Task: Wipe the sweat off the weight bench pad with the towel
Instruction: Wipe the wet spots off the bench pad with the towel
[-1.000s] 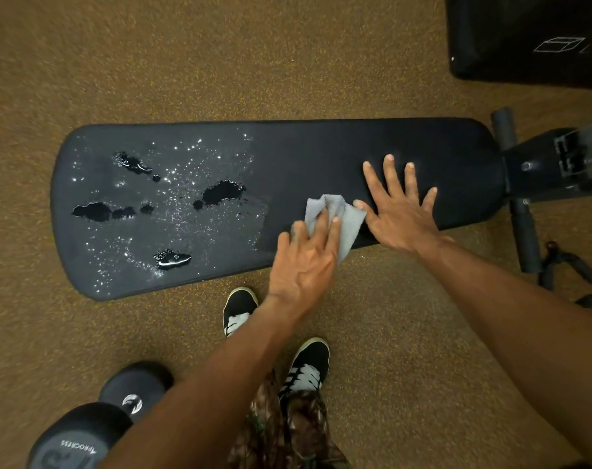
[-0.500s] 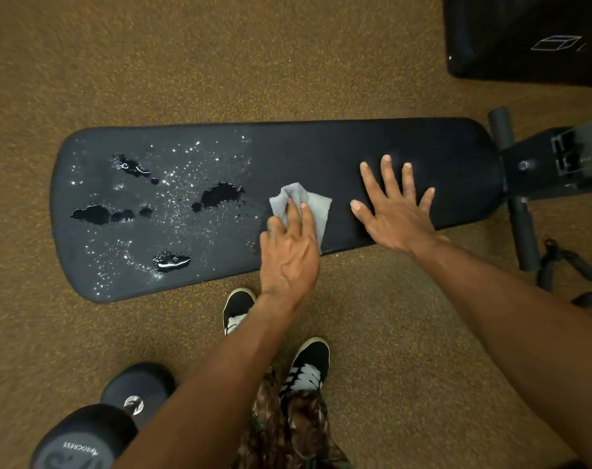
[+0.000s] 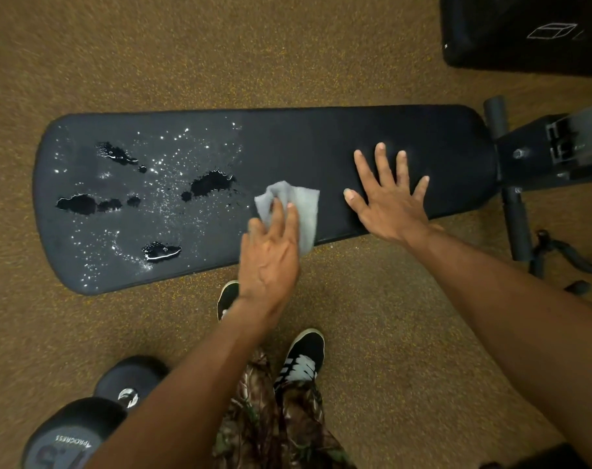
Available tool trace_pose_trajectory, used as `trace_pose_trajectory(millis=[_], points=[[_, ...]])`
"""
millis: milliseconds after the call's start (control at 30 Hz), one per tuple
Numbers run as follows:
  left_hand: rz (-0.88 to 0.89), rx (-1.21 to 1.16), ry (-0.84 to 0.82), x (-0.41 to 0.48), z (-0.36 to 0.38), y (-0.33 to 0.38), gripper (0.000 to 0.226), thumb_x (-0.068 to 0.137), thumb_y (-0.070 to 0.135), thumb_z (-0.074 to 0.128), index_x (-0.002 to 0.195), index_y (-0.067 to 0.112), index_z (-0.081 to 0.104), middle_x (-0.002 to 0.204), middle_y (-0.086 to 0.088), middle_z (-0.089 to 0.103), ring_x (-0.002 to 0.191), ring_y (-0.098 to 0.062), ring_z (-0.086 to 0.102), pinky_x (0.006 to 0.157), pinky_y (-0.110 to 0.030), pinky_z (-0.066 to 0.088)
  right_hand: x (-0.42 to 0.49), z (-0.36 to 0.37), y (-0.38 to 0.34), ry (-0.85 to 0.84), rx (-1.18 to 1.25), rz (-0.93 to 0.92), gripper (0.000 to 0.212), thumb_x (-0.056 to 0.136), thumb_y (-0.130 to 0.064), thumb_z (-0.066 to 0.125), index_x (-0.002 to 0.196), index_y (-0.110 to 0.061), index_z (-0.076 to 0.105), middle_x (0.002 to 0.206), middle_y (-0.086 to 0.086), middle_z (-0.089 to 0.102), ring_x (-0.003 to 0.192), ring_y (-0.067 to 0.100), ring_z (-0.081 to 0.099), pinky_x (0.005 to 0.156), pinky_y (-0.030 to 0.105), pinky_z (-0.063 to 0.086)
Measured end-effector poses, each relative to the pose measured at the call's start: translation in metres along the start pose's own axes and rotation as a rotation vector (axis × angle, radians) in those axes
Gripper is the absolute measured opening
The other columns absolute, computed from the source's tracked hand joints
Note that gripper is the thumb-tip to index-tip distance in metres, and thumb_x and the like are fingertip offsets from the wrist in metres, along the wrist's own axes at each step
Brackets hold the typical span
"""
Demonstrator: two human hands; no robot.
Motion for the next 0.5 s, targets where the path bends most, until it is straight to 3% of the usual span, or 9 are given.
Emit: trace_pose_trajectory(millis=[167, 333, 500], points=[[0.159, -0.033, -0.054, -0.006, 0.007, 0.053, 0.074, 0.100, 0.017, 0.043, 0.157, 0.009, -0.003, 0.163, -0.020, -0.003, 0.118, -0.035, 0.039, 0.093, -0.043, 0.042, 0.001, 0.002, 0.002, 0.007, -0.009, -0.005, 0.066, 0.095, -0.069, 0.015, 0.149, -0.048, -0.017, 0.161, -0.009, -0.027, 0.147, 0.029, -0.026, 0.112, 0.069, -0.009], [0.269, 0.096, -0.060, -0.019, 0.014, 0.017, 0.073, 0.100, 0.019, 0.033, 0.157, 0.018, -0.012, 0.164, -0.015, -0.015, 0.114, -0.036, 0.038, 0.089, -0.045, 0.039, 0.002, 0.001, 0.002, 0.001, 0.003, -0.010, 0.067, 0.095, -0.069, 0.016, 0.150, -0.048, -0.017, 0.161, -0.009, -0.027, 0.147, 0.028, -0.027, 0.112, 0.070, -0.009], [0.229, 0.131, -0.086, -0.031, 0.020, -0.005, 0.074, 0.099, 0.017, 0.031, 0.156, 0.020, -0.015, 0.164, -0.013, -0.017, 0.106, -0.031, 0.038, 0.086, -0.041, 0.038, 0.001, -0.001, 0.002, -0.005, 0.004, -0.012, 0.067, 0.095, -0.069, 0.016, 0.150, -0.047, -0.016, 0.161, -0.009, -0.027, 0.147, 0.029, -0.027, 0.112, 0.070, -0.009]])
Point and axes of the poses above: each hand's wrist, its own x-axis towards the middle knuckle, its own z-axis out of the palm, y = z × x, the point moved 3 cm from there along x, towards the middle knuckle
